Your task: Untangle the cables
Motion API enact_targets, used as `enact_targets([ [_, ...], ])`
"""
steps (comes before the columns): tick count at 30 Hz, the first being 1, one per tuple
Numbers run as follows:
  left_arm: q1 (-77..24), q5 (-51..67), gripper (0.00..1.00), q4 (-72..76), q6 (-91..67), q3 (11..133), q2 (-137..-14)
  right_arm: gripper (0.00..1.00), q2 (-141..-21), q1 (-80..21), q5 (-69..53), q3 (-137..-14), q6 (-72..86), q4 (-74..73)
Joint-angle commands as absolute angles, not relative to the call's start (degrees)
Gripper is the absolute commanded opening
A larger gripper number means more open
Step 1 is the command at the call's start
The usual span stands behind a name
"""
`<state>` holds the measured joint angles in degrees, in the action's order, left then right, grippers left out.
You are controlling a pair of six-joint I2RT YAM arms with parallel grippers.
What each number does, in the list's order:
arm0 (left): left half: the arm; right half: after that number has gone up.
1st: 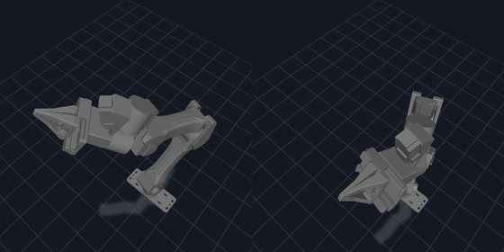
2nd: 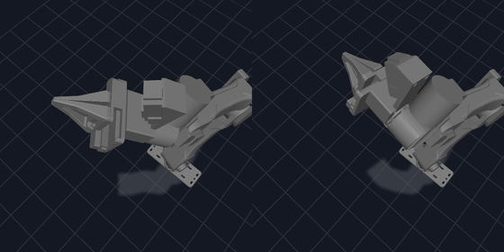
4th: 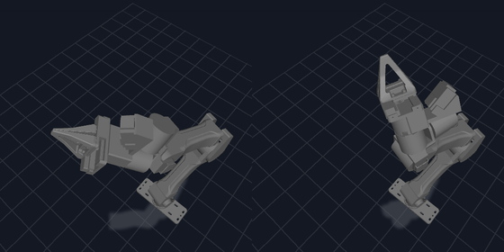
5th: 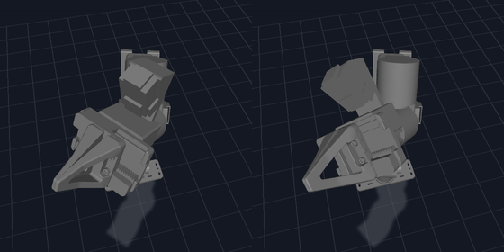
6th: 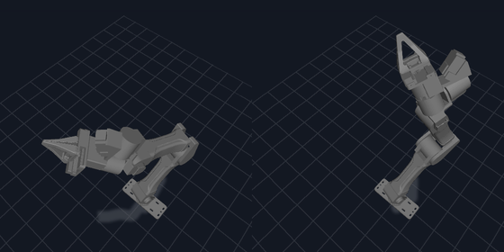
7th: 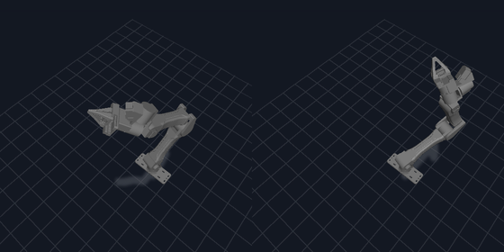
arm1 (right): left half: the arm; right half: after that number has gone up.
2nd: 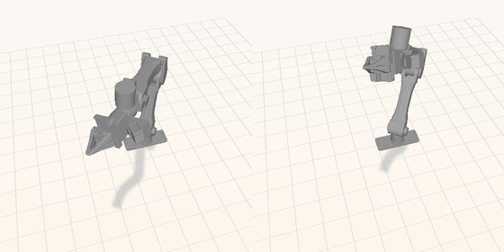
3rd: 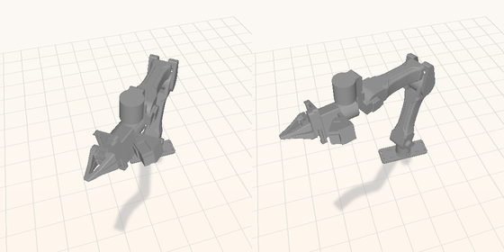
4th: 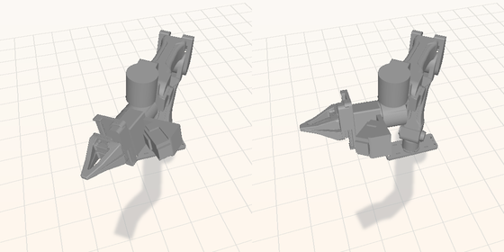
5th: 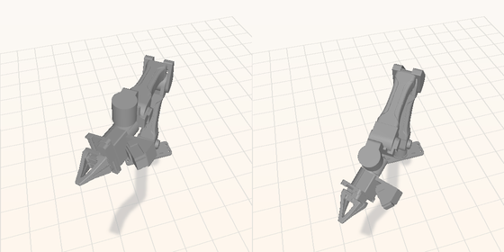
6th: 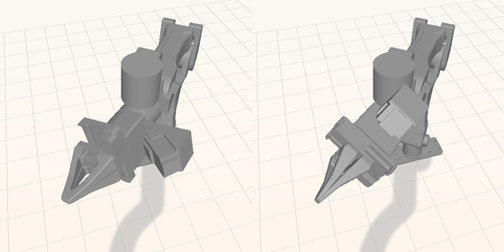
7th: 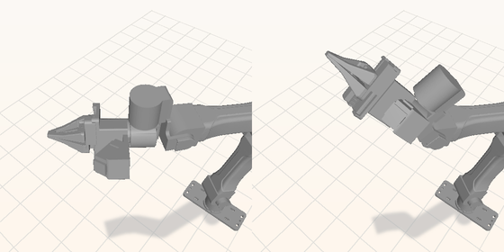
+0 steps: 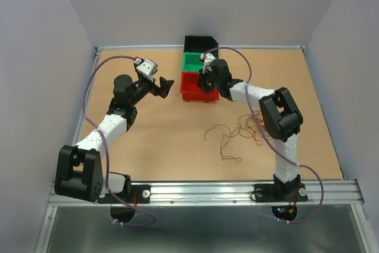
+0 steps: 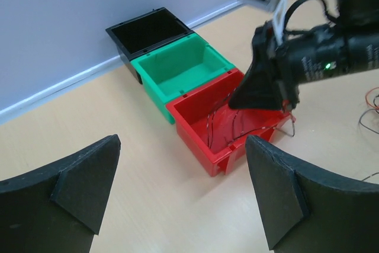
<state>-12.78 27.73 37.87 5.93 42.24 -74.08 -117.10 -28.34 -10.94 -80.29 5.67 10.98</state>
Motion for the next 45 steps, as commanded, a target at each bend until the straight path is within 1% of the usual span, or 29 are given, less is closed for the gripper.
enact_targets([
  [1,-13.0,31.8,0.98,40.1,7.7,43.7,-73.0,0.01,-126.2,-29.7,-2.8,-93.7,0.5,-6.9],
  [3,-13.0,33.2,0.98,40.1,8.2,43.6,-72.9,0.0,-132.7,-29.7,-5.0,-102.5,-2.2,-14.1],
  [6,-13.1,34.6,0.97,39.9,8.9,43.6,-73.3,0.01,-136.6,-29.7,-7.4,-107.3,-1.5,-22.5],
  [8,-13.1,34.5,0.97,39.8,8.9,43.7,-73.7,0.03,-137.3,-30.0,-4.8,-108.0,-0.2,-25.7],
  [9,-13.2,34.5,0.98,39.7,8.9,43.9,-74.0,0.06,-136.4,-29.9,-4.5,-106.8,-0.2,-25.8],
  [10,-13.2,34.6,0.98,39.5,8.9,43.9,-74.4,0.11,-134.8,-30.0,-4.4,-105.5,1.5,-25.8],
  [11,-13.2,34.8,0.98,38.9,9.0,44.4,-74.4,0.2,-131.5,-29.9,-4.5,-102.8,2.1,-25.3],
  [12,-13.2,35.1,0.98,38.7,9.0,44.6,-74.5,0.2,-129.4,-29.9,-4.9,-101.7,2.5,-24.9],
  [13,-13.2,35.3,0.97,38.6,9.0,44.6,-74.4,0.3,-127.6,-29.9,-6.1,-100.7,3.7,-23.9],
  [14,-13.3,35.5,0.98,38.5,9.1,44.6,-74.4,0.33,-126.1,-30.0,-6.4,-100.3,4.3,-23.8],
  [15,-13.4,35.4,0.98,38.5,9.1,44.4,-74.3,0.4,-123.3,-29.9,-6.4,-100.4,5.0,-23.8],
  [17,-13.8,34.5,0.98,38.5,9.6,44.4,-74.1,0.44,-121.0,-30.0,-6.5,-101.0,7.0,-23.8],
  [18,-13.9,34.2,0.98,38.5,9.5,44.3,-74.0,0.49,-119.4,-29.9,-6.1,-101.8,7.7,-23.8],
  [21,-14.4,33.0,0.98,38.5,9.8,44.2,-73.6,0.6,-117.2,-30.0,-4.5,-102.0,10.5,-23.9],
  [23,-14.8,32.1,0.98,38.5,10.2,44.1,-73.3,0.61,-115.8,-30.0,-2.2,-101.6,12.6,-24.0],
  [24,-14.9,31.9,0.98,38.4,10.3,44.0,-73.3,0.65,-115.2,-30.0,-0.8,-101.1,13.5,-24.1],
  [25,-15.3,31.8,0.98,38.5,10.4,44.0,-73.3,0.67,-114.0,-30.0,3.0,-99.6,15.9,-24.3],
  [27,-15.8,30.9,0.99,38.5,10.5,43.9,-73.0,0.76,-112.0,-30.0,5.3,-97.3,17.5,-24.3],
  [28,-16.3,29.9,0.99,38.4,10.5,43.9,-72.4,0.77,-110.8,-30.0,6.4,-95.9,18.4,-24.3],
  [31,-19.2,29.3,0.99,38.6,12.6,42.9,-71.1,0.83,-101.4,-30.1,7.2,-85.5,23.1,-21.8],
  [32,-20.4,28.9,0.99,38.5,13.5,42.5,-70.8,0.84,-94.8,-30.1,6.6,-80.7,24.1,-16.8],
  [33,-24.0,28.9,0.99,38.5,14.8,41.7,-70.5,0.86,-90.7,-30.1,6.1,-72.2,24.8,-14.0],
  [35,-28.1,29.4,0.99,37.1,19.3,41.1,-70.9,0.86,-84.2,-30.1,6.8,-64.1,27.0,-7.6],
  [37,-33.9,30.2,0.99,35.7,22.0,40.9,-73.0,0.91,-76.1,-30.1,8.3,-56.8,27.6,-5.8],
  [38,-35.4,31.3,0.99,34.4,24.1,41.0,-74.0,0.91,-73.5,-30.1,10.0,-55.2,28.0,-4.9],
  [39,-36.6,31.5,0.99,33.5,24.8,41.7,-75.1,0.95,-69.5,-30.1,10.9,-53.5,28.1,-4.3],
  [42,-42.9,32.6,0.99,27.2,30.3,44.5,-80.2,0.96,-63.8,-30.1,12.9,-49.0,29.4,-2.5],
  [43,-46.5,31.9,0.99,25.7,32.0,45.1,-82.4,1.0,-60.9,-30.1,13.4,-48.1,29.4,-2.4],
  [45,-50.5,26.9,0.99,22.9,37.8,46.0,-84.2,1.0,-58.4,-30.1,14.9,-47.4,28.8,-2.3],
])
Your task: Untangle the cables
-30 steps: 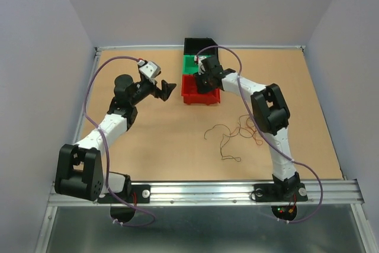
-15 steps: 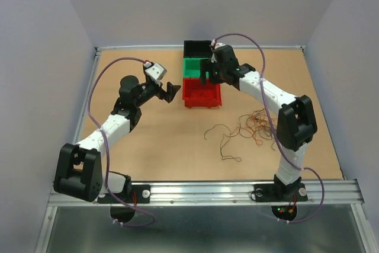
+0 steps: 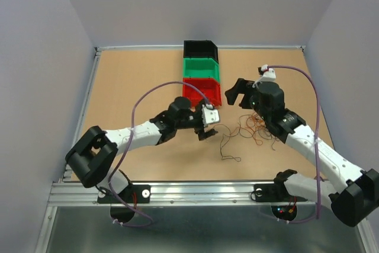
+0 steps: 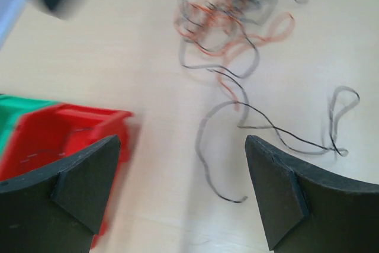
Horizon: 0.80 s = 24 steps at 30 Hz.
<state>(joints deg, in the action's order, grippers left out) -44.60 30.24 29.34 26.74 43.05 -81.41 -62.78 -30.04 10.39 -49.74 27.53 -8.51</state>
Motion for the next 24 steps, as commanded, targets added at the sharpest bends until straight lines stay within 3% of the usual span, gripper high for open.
enact_targets([
  [1,-52.1,24.9,0.99,22.8,39.2,46.0,-85.4,1.0,-57.4,-30.1,15.7,-47.1,28.7,-2.3],
  [9,-55.0,15.2,0.98,26.8,49.3,46.6,-92.3,1.0,-51.2,-30.1,15.6,-46.2,26.5,-2.3],
  [23,-55.8,15.6,0.99,30.0,47.6,56.4,-105.2,1.0,-53.4,-30.1,12.7,-46.5,26.2,-2.1],
  [24,-55.8,16.2,0.95,28.9,46.9,57.6,-106.1,1.0,-53.1,-30.1,13.1,-46.3,26.3,-2.1],
])
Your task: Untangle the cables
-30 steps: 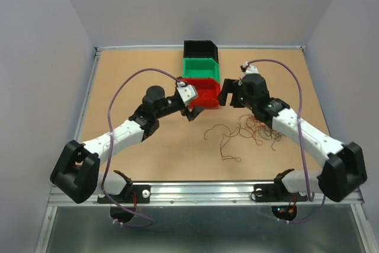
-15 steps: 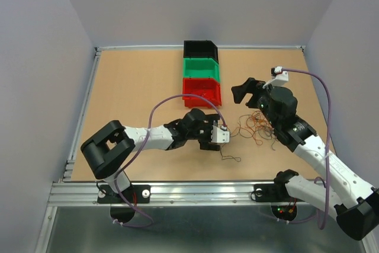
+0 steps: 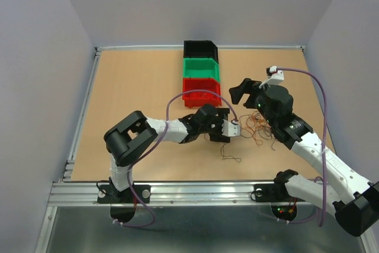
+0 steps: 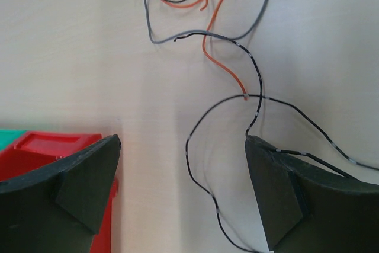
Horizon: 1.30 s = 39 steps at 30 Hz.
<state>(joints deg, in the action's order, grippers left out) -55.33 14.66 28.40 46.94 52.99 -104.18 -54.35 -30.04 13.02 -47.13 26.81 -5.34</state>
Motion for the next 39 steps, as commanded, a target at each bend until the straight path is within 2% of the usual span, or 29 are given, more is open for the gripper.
enact_targets([
  [1,-55.7,17.0,0.91,27.4,46.1,59.8,-107.5,1.0,-52.6,-30.1,13.7,-46.1,26.5,-2.1],
  [2,-55.6,17.9,0.86,24.6,46.0,60.8,-108.0,1.0,-50.9,-30.1,14.9,-45.9,26.9,-1.8],
  [3,-55.7,21.0,0.71,23.2,45.7,61.9,-108.5,1.0,-49.9,-30.1,15.6,-44.9,27.1,-1.5],
  [5,-55.7,24.9,0.5,20.2,45.0,62.7,-109.0,1.0,-47.1,-30.1,17.6,-43.7,27.4,-0.8],
  [6,-55.9,28.3,0.29,17.8,44.4,63.1,-108.9,1.0,-43.9,-30.1,20.1,-42.4,27.8,-0.4],
  [8,-56.0,30.2,0.0,16.7,43.3,62.7,-106.9,0.99,-40.7,-30.1,23.1,-40.8,28.1,1.1],
  [11,-56.0,32.7,0.0,15.2,42.0,60.2,-101.7,0.98,-34.0,-30.1,30.8,-38.1,29.2,2.7],
  [15,-56.2,34.6,0.0,12.6,39.3,57.8,-95.2,0.98,-28.2,-30.1,33.9,-35.2,28.9,4.6],
  [23,-55.3,30.2,0.0,14.4,40.3,54.9,-91.2,0.98,-30.2,-30.1,30.4,-35.0,28.7,5.7],
  [24,-55.3,29.4,0.09,14.4,40.2,54.9,-91.7,0.98,-31.6,-30.1,28.6,-35.5,28.6,5.8],
  [25,-55.3,29.1,0.46,14.3,38.6,55.8,-93.1,0.98,-32.5,-30.1,27.7,-35.9,28.5,5.8],
  [26,-55.3,29.1,0.57,12.9,37.6,56.8,-93.9,0.98,-33.0,-30.1,26.8,-36.0,28.4,5.7],
  [27,-55.3,29.4,0.78,12.0,36.6,57.9,-94.7,0.99,-34.3,-30.1,25.8,-36.3,28.3,5.7],
  [29,-55.3,30.0,0.99,10.0,33.9,61.3,-96.5,0.99,-34.8,-30.1,25.3,-36.6,28.3,5.7],
  [35,-56.5,28.5,0.99,1.3,32.5,67.0,-99.1,0.99,-32.7,-30.1,25.8,-36.3,27.4,5.7],
  [39,-59.3,19.8,0.99,-2.5,32.6,69.1,-101.9,0.99,-31.2,-30.1,26.6,-36.1,26.8,5.7],
])
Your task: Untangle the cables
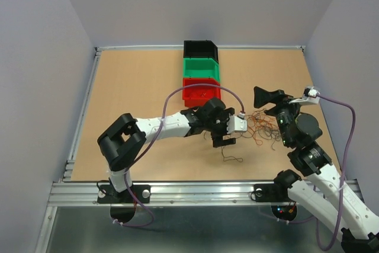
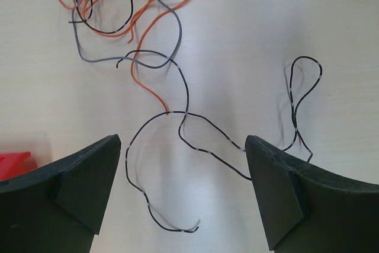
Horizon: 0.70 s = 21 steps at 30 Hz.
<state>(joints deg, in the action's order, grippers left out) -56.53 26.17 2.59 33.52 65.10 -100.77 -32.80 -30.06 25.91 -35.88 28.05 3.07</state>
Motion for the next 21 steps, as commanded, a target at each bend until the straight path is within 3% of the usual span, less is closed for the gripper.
enact_targets([
  [1,-59.7,18.9,0.99,-3.6,33.0,69.8,-103.1,0.99,-31.0,-30.1,26.8,-36.1,26.7,5.7],
  [10,-58.6,5.2,0.99,-4.9,30.9,74.4,-111.0,0.99,-31.6,-30.1,26.4,-36.0,26.8,5.7],
  [11,-57.4,5.2,0.93,-5.0,30.6,74.7,-111.4,0.99,-31.5,-30.1,26.4,-36.0,26.8,5.7],
  [12,-56.9,6.5,0.8,-6.1,30.6,75.2,-111.7,0.99,-31.3,-30.1,26.4,-35.9,26.8,5.7],
  [13,-56.3,7.6,0.46,-7.4,30.7,76.5,-112.2,0.99,-31.0,-30.1,26.3,-35.9,26.8,5.7],
  [15,-55.3,9.9,0.11,-10.0,31.6,77.6,-113.7,0.99,-30.8,-30.1,26.3,-35.9,26.6,5.7],
  [16,-55.2,10.5,0.0,-10.5,32.3,77.7,-114.0,0.99,-30.8,-30.1,26.1,-35.9,26.6,5.7],
  [21,-55.0,16.0,0.0,-11.7,34.9,76.4,-111.7,0.99,-30.8,-30.1,26.1,-35.9,26.5,5.7],
])
